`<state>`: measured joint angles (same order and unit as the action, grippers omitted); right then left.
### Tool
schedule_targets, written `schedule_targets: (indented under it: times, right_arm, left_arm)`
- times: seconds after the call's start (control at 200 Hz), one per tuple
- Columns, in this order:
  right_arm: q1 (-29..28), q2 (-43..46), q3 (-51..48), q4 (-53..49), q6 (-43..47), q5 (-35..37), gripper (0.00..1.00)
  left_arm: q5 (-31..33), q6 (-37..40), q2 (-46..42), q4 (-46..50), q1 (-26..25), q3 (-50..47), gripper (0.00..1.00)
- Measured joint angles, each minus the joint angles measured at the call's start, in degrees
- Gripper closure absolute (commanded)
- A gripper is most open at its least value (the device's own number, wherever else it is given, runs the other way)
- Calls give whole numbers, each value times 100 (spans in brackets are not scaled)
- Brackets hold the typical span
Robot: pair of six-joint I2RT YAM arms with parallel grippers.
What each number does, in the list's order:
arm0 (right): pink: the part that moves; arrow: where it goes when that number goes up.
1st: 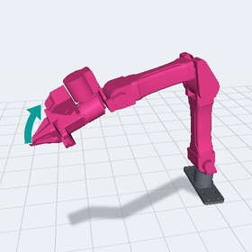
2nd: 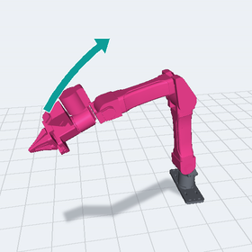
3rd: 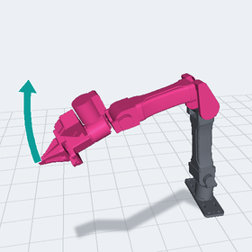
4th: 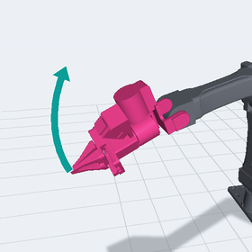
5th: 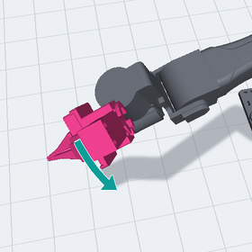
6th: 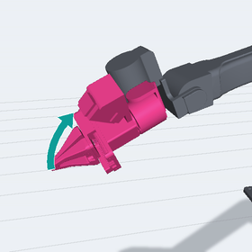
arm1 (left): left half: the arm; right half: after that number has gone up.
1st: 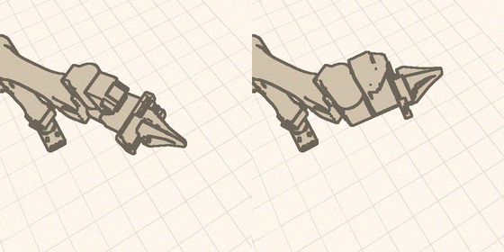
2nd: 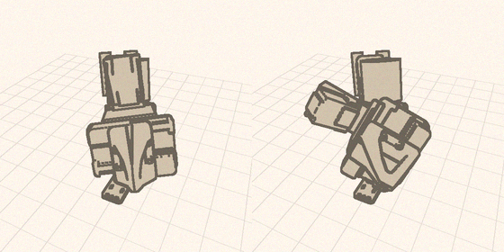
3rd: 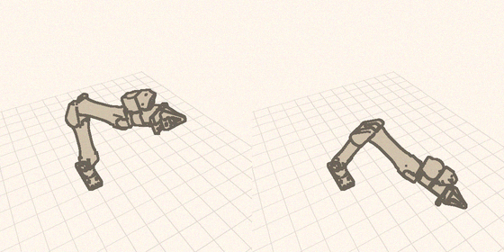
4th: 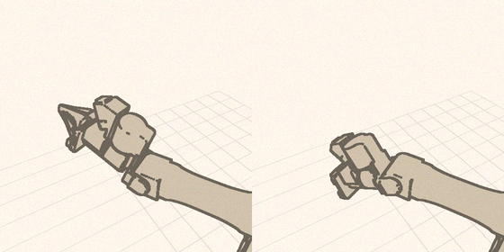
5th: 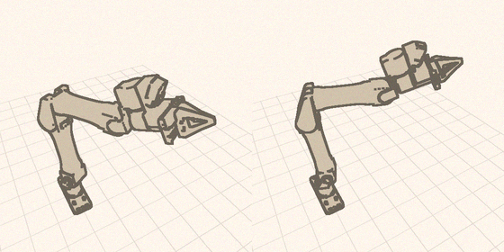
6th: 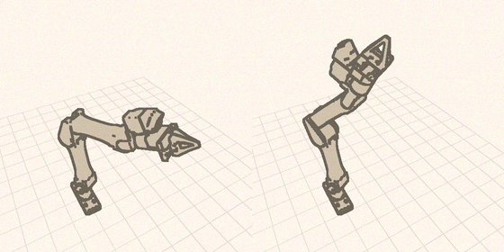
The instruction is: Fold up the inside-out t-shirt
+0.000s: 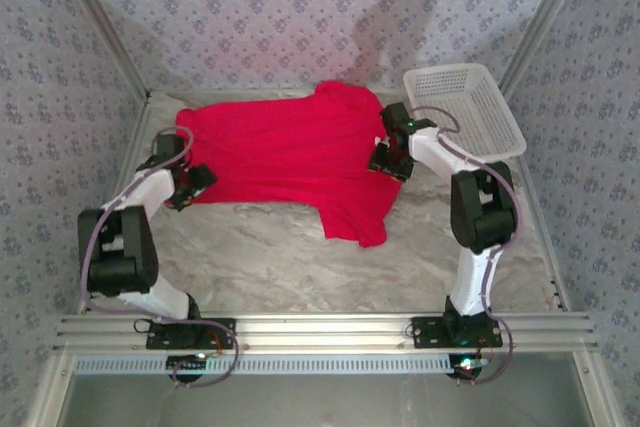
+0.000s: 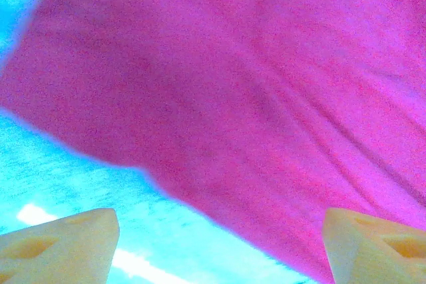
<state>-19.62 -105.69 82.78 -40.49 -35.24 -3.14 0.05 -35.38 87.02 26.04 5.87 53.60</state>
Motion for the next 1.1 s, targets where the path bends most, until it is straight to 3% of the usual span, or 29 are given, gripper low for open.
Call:
schedule_targets:
  times: [0.16,0.295,0.545,0.795,1.099]
  right_arm:
    - [-409,1263,-507,39,37,-57,46]
    - [-520,1792,-1104,48,33,-81,46]
    - [-706,1893,-1980,103,17,-262,46]
    - [-758,1893,-2153,160,20,-417,46]
    - [-793,1893,-2153,186,17,-522,46]
  left_arm:
    - [52,-33,-59,162,785,-313,37]
    - [-94,-72,289,133,1207,-345,37]
    - [-369,-245,601,31,1228,-70,35]
    - [-586,-404,623,-184,1322,138,35]
    - [-723,-592,922,-245,1401,660,44]
